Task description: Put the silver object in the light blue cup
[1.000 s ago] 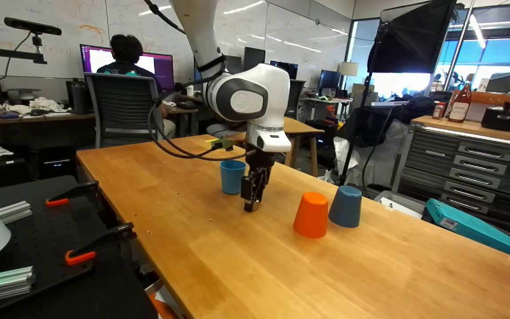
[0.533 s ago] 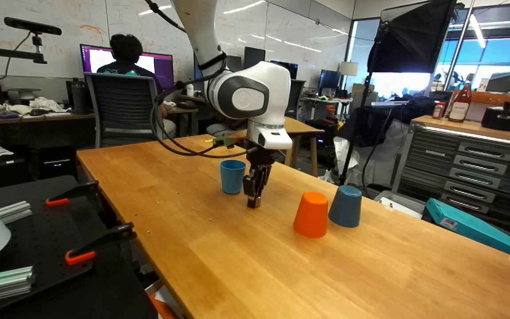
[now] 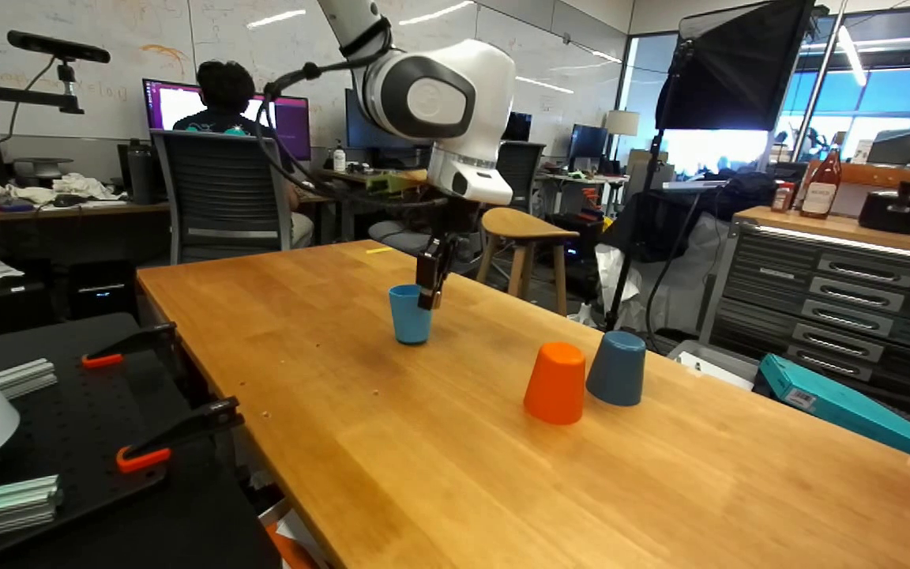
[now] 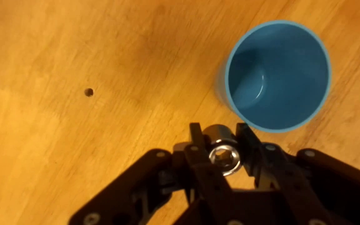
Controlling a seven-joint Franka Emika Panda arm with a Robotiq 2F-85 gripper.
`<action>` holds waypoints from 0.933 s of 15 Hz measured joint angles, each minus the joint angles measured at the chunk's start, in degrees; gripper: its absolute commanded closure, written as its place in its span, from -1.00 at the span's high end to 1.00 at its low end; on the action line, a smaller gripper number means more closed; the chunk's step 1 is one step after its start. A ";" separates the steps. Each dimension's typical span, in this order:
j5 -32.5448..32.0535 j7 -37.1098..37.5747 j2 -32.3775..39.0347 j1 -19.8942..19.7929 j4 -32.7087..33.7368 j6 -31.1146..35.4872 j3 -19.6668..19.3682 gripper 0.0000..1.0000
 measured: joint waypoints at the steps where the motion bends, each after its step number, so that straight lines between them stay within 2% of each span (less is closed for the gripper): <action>1: 0.15 -0.20 -2.06 0.38 -0.55 -1.49 0.09 -0.73; 6: 2.05 -0.76 -7.23 2.21 -2.09 -3.39 1.04 -0.73; 10: 3.52 -0.76 -6.15 2.93 -2.00 -2.90 1.46 -0.75; 14: 3.68 -0.54 -1.92 3.01 -0.90 0.17 1.44 -0.74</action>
